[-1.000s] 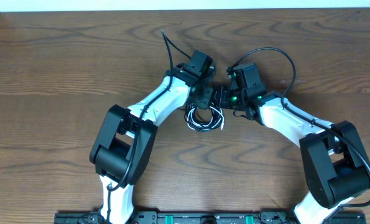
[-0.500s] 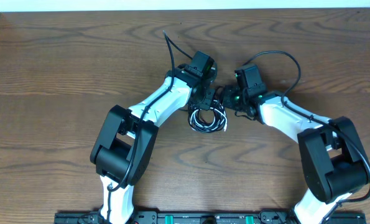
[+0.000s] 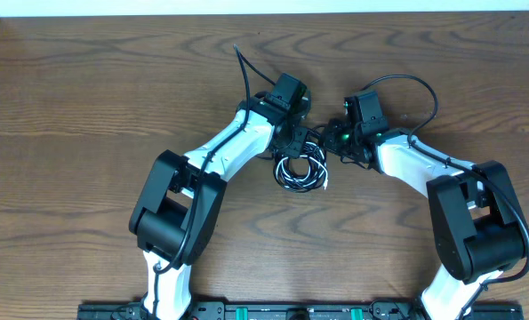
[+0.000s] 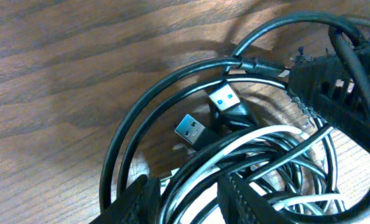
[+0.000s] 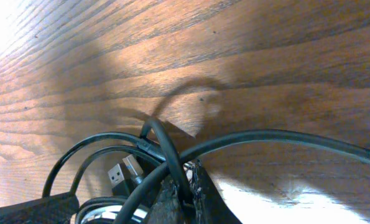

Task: Untangle cables

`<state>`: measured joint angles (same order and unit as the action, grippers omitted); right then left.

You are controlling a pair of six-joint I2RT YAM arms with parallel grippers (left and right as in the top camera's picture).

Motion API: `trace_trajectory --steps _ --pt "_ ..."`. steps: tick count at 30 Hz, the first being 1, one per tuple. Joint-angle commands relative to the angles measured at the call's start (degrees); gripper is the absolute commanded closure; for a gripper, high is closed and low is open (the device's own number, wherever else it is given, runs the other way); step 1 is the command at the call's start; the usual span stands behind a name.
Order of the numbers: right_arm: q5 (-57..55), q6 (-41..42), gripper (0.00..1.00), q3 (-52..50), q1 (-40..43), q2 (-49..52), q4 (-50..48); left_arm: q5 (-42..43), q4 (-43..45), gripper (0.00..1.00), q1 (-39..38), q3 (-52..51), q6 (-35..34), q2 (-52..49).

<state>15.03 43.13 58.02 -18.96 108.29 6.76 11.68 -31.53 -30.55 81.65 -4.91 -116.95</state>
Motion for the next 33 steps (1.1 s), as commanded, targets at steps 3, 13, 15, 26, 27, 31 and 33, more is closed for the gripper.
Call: trace_trajectory --steps 3,13,15,26,27,31,33 --pt "1.66 -1.86 0.99 0.26 0.55 1.05 -0.31 4.31 -0.50 0.57 -0.02 0.09 -0.15 5.99" --pt "1.64 -1.86 0.99 0.26 0.55 1.05 -0.37 5.77 -0.22 0.57 -0.09 0.07 -0.15 10.58" --pt "1.81 -1.86 0.99 0.26 0.55 1.05 -0.39 6.40 -0.74 0.57 -0.28 0.04 -0.15 10.36" --pt "6.40 -3.13 0.99 0.26 1.66 1.11 -0.37 6.71 -1.81 0.56 -2.05 -1.20 -0.11 9.73" --pt "6.43 -3.13 0.99 0.26 1.70 1.11 -0.37 6.73 -1.79 0.57 -2.05 -1.20 -0.11 9.70" --pt "7.39 -4.02 0.99 0.26 1.73 1.14 -0.76 6.71 -1.75 0.57 -2.05 -1.36 -0.11 9.38" --pt "8.79 -4.87 0.99 0.26 1.75 1.14 -1.25 6.71 -1.55 0.57 -2.05 -1.53 -0.11 8.92"
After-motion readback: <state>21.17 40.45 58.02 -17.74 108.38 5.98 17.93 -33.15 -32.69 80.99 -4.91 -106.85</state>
